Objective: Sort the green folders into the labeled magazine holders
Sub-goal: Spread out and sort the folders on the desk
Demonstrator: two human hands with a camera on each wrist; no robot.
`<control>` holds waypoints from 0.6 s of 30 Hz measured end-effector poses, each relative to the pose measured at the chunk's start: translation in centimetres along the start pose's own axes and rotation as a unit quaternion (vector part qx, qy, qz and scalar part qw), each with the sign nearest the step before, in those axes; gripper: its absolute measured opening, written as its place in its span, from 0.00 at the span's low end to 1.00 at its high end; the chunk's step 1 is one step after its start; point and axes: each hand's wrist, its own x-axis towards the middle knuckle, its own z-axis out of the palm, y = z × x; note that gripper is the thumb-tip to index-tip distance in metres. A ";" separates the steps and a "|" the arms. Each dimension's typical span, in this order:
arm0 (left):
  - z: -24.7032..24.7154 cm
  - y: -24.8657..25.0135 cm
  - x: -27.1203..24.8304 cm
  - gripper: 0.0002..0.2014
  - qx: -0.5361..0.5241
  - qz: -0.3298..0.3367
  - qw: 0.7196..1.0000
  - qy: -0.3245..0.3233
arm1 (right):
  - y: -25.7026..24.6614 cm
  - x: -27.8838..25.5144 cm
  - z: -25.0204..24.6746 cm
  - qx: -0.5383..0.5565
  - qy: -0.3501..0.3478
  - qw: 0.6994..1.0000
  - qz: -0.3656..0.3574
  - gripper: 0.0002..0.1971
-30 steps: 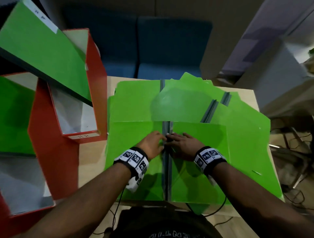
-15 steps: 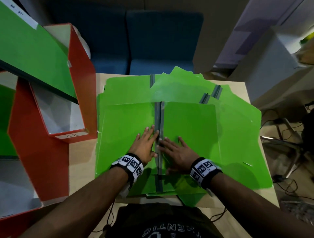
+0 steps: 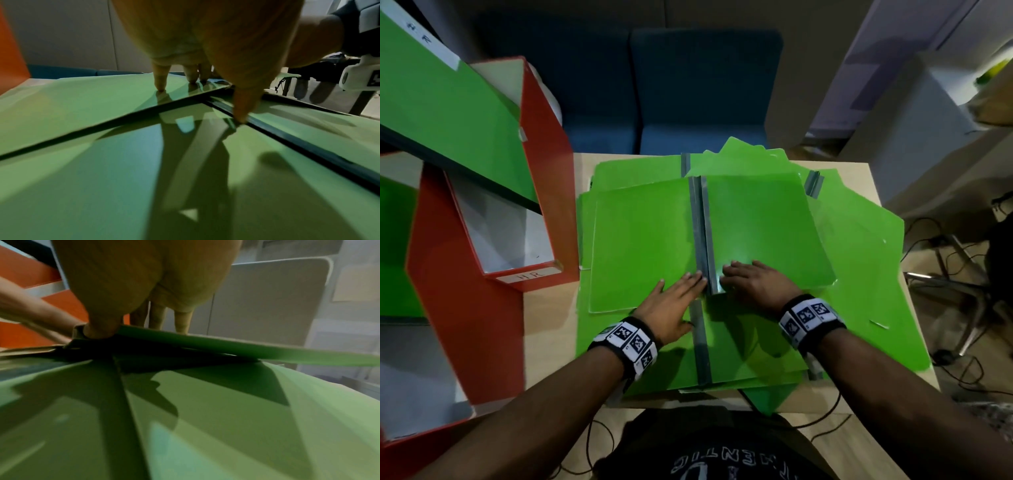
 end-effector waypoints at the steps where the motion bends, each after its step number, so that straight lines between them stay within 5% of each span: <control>1: -0.3 -0.2 -0.3 0.43 -0.017 -0.007 0.999 0.028 | 0.3 0.0 -0.5 0.004 0.023 1.000 0.000 0.20; 7: -4.8 -1.5 -1.2 0.33 -0.050 0.018 0.976 0.209 | 1.5 -0.1 -3.8 0.013 0.203 0.979 0.007 0.13; 12: -11.8 -2.1 -2.1 0.19 -0.017 0.063 0.923 0.380 | 0.3 -0.2 -8.4 0.040 0.330 0.943 0.030 0.15; 18: -18.4 -2.1 -3.2 0.12 0.080 0.052 0.880 0.465 | -0.8 -0.1 -13.1 0.002 0.408 0.913 -0.005 0.12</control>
